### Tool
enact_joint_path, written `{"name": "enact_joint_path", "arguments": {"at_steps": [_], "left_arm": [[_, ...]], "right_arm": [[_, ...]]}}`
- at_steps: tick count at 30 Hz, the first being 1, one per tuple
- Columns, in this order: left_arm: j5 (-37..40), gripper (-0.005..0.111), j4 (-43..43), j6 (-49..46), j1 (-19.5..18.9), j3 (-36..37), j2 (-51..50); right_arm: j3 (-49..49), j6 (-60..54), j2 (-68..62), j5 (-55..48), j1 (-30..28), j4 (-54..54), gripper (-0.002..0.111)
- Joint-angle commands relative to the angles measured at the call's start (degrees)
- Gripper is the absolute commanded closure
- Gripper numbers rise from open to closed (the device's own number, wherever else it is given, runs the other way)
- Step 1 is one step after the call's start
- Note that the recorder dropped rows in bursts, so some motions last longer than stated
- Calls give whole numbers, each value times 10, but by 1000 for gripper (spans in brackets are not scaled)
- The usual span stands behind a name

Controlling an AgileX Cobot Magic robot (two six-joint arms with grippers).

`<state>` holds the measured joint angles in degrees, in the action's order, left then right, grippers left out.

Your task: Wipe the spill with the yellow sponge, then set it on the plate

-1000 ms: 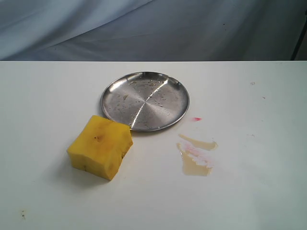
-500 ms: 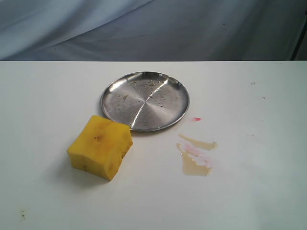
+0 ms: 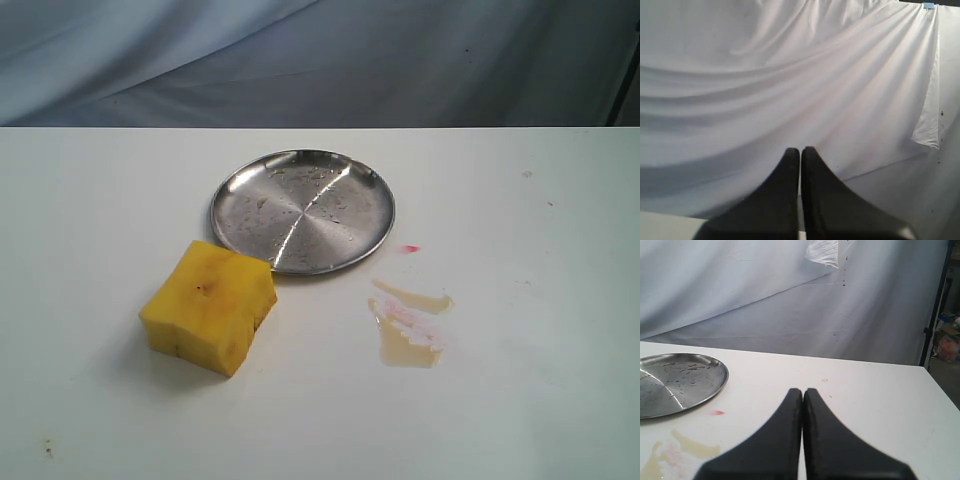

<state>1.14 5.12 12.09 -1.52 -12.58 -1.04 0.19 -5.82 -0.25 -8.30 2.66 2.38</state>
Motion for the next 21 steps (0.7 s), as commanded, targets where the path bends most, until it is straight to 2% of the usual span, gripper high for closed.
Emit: {"name": "enact_joint_path", "arguments": {"at_steps": [1, 5, 11, 18, 21], "left_arm": [[116, 104, 2, -26, 4, -81, -62], [200, 104, -36, -113, 4, -140, -122], [308, 104, -137, -214, 4, -212, -259], [384, 107, -229, -281, 5, -281, -439], [406, 107, -298, -334, 5, -308, -523]], "right_arm": [[-2, 1, 3, 1, 2, -2, 108], [-2, 1, 3, 1, 2, -2, 108], [-2, 1, 3, 1, 2, -2, 108], [-2, 1, 3, 1, 2, -2, 108], [-2, 1, 3, 1, 2, -2, 108]]}}
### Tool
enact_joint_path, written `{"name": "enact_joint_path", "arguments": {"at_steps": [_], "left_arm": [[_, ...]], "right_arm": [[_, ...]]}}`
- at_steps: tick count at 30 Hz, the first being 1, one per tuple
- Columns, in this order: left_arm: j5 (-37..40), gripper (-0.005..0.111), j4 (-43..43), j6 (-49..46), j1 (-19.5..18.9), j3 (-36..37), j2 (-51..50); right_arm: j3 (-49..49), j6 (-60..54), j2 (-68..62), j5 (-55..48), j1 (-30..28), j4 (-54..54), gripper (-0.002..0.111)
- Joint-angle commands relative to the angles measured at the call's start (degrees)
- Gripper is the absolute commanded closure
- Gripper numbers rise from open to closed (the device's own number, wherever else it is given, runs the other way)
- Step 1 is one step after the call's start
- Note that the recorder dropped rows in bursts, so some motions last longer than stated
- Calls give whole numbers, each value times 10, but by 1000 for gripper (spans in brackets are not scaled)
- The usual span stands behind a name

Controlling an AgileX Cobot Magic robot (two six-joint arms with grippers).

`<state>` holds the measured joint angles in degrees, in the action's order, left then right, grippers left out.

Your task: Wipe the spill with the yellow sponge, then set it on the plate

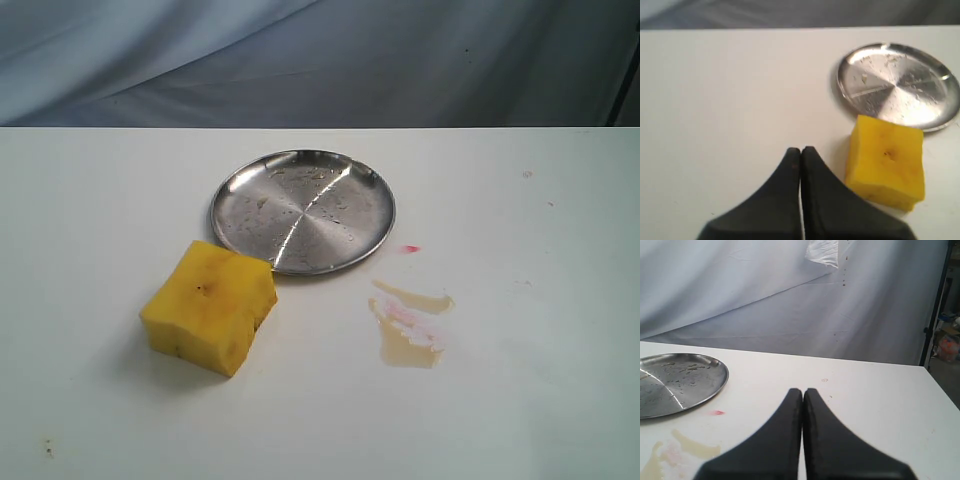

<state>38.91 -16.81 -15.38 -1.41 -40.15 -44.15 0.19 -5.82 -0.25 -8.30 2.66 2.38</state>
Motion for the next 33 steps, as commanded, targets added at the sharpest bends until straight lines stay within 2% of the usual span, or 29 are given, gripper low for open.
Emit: {"name": "enact_joint_path", "arguments": {"at_steps": [1, 5, 10, 24, 27, 30, 33], "left_arm": [[30, 107, -101, -75, 5, -40, -117], [13, 107, -111, -85, 60, -69, -193], [-34, 107, -108, -45, 138, -103, -272], [-75, 107, 3, 110, 345, -165, -485], [-78, 102, 36, 154, 380, -175, -514], [-77, 91, 56, 176, 408, -182, -528], [-74, 73, 80, 182, 422, -182, -528]], "right_arm": [[-2, 1, 3, 1, 2, -2, 108], [-2, 1, 3, 1, 2, -2, 108], [-2, 1, 3, 1, 2, -2, 108], [-2, 1, 3, 1, 2, -2, 108], [-2, 1, 3, 1, 2, -2, 108], [-2, 1, 3, 1, 2, -2, 108], [-2, 1, 3, 1, 2, -2, 108]]}}
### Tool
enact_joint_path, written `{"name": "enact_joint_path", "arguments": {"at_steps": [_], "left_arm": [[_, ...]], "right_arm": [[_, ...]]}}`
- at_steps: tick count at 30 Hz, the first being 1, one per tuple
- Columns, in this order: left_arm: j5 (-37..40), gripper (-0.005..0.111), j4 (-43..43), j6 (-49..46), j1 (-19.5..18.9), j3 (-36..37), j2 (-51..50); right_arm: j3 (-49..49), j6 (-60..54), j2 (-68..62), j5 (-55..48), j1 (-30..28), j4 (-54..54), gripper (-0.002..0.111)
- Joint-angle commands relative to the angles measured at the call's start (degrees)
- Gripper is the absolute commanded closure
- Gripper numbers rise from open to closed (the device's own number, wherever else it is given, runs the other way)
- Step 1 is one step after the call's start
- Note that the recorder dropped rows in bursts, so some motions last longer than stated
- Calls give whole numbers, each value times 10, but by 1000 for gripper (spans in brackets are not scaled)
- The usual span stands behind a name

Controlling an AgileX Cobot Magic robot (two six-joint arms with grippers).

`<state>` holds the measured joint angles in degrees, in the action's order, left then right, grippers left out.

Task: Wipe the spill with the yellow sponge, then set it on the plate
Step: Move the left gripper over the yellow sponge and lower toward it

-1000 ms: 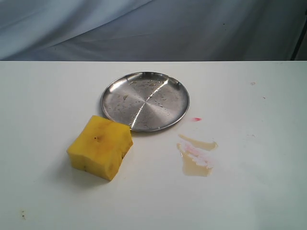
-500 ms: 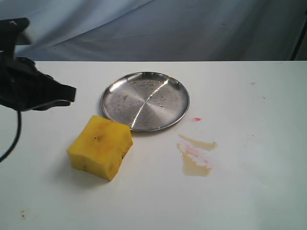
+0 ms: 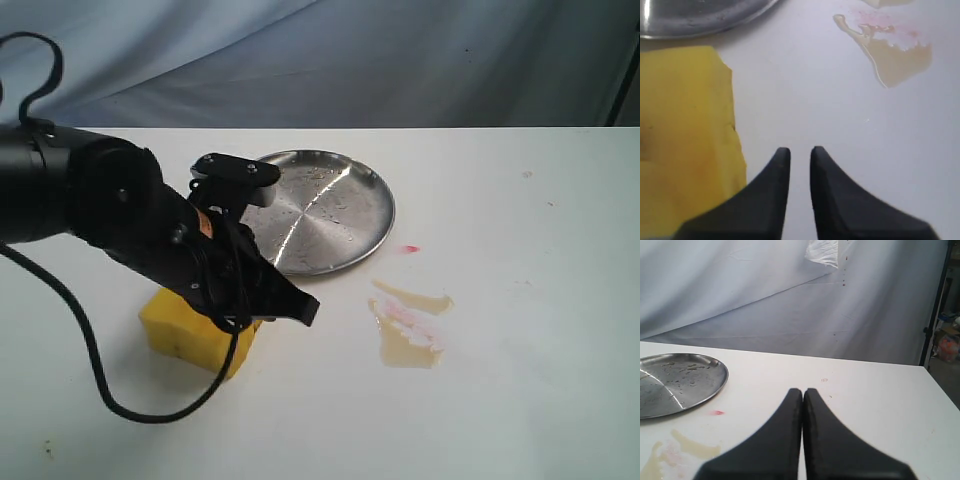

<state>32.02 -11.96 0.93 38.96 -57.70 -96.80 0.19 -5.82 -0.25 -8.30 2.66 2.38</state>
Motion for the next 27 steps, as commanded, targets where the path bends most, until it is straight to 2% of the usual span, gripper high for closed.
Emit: {"name": "enact_joint_path", "arguments": {"at_steps": [1, 4, 6, 10, 12, 14, 18, 27], "left_arm": [[-2, 66, 37, 18, 20, -6, 0], [0, 48, 46, 18, 20, -6, 1], [5, 41, 56, 18, 20, -6, 1], [5, 40, 81, 32, 9, -6, 1], [11, 40, 123, 90, 2, -6, 1], [26, 40, 187, 201, -2, -6, 1], [70, 40, 285, 328, -2, -6, 0], [22, 40, 304, 363, 6, -6, -1]], "right_arm": [[-2, 1, 3, 1, 2, -2, 108], [-2, 1, 3, 1, 2, -2, 108], [-2, 1, 3, 1, 2, -2, 108], [-2, 1, 3, 1, 2, -2, 108], [-2, 1, 3, 1, 2, -2, 108], [-2, 1, 3, 1, 2, -2, 108], [-2, 1, 3, 1, 2, -2, 108], [-2, 1, 3, 1, 2, -2, 108]]}}
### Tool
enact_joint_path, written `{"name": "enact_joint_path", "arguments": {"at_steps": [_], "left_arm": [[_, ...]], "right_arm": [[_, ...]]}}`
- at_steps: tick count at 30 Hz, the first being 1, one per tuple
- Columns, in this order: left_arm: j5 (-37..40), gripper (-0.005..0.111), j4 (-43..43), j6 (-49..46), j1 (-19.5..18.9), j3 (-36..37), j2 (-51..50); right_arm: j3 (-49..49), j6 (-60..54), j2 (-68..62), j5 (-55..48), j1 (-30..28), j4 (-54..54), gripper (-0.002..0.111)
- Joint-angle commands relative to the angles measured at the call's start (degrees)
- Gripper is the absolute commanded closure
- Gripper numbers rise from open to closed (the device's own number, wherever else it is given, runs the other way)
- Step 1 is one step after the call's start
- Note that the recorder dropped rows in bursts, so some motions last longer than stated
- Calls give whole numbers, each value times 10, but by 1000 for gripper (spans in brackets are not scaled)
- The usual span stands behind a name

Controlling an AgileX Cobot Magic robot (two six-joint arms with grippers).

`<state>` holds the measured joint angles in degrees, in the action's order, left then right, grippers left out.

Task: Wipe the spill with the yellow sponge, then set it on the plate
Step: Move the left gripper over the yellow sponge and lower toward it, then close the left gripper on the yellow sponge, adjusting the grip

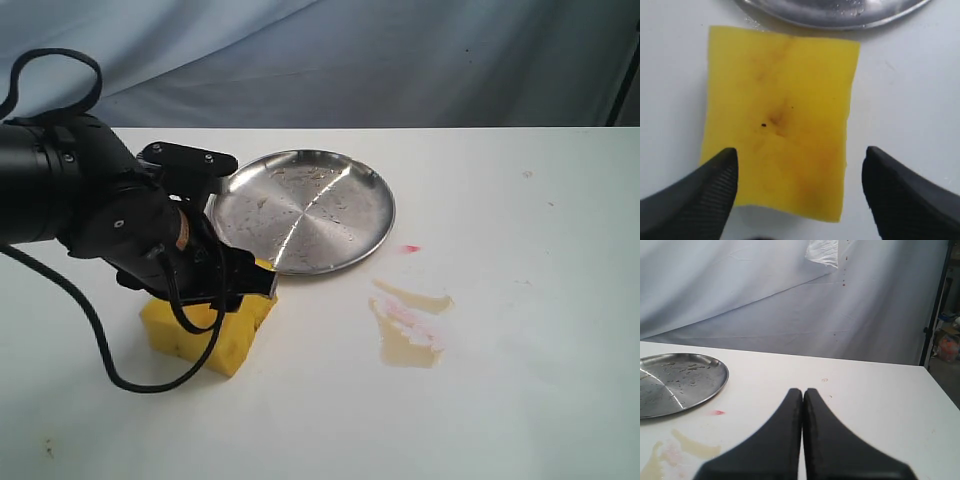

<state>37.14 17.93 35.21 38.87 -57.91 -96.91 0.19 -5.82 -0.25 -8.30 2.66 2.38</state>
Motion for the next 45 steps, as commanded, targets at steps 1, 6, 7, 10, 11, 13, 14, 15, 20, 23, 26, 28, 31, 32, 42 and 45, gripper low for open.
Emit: {"name": "enact_joint_path", "arguments": {"at_steps": [1, 6, 7, 10, 11, 13, 14, 15, 20, 23, 26, 28, 31, 32, 42, 45], "left_arm": [[-31, 40, 5, 22, 10, -4, -3], [-41, 40, 9, 22, 11, -4, -37], [-37, 40, 12, 22, 11, -4, -47], [-37, 40, 21, 22, 11, -4, -68], [-40, 40, 21, 22, 11, -4, -73], [-42, 40, 21, 22, 11, -9, -81], [-41, 40, 21, 22, 11, -13, -84], [-41, 40, 21, 22, 11, -17, -87], [-43, 40, 21, 22, 13, -35, -97], [-40, 51, 21, 22, 13, -38, -104], [-37, 74, 21, 21, 13, -38, -115], [-37, 91, 18, 11, 14, -38, -121], [-26, 107, 15, -27, 28, -38, -124], [-22, 107, 15, -29, 34, -38, -124], [-125, 107, -23, -74, 116, -59, -112], [-83, 107, -28, -101, 116, -118, -148]], "right_arm": [[-2, 1, 3, 1, 2, -2, 108], [-2, 1, 3, 1, 2, -2, 108], [-2, 1, 3, 1, 2, -2, 108], [-2, 1, 3, 1, 2, -2, 108], [-2, 1, 3, 1, 2, -2, 108], [-2, 1, 3, 1, 2, -2, 108], [-2, 1, 3, 1, 2, -2, 108], [-2, 1, 3, 1, 2, -2, 108], [-2, 1, 3, 1, 2, -2, 108], [-2, 1, 3, 1, 2, -2, 108], [-2, 1, 3, 1, 2, -2, 108], [-2, 1, 3, 1, 2, -2, 108], [-2, 1, 3, 1, 2, -2, 108], [-2, 1, 3, 1, 2, -2, 108], [-2, 0, 3, 1, 2, -2, 108], [-2, 1, 3, 1, 2, -2, 108]]}}
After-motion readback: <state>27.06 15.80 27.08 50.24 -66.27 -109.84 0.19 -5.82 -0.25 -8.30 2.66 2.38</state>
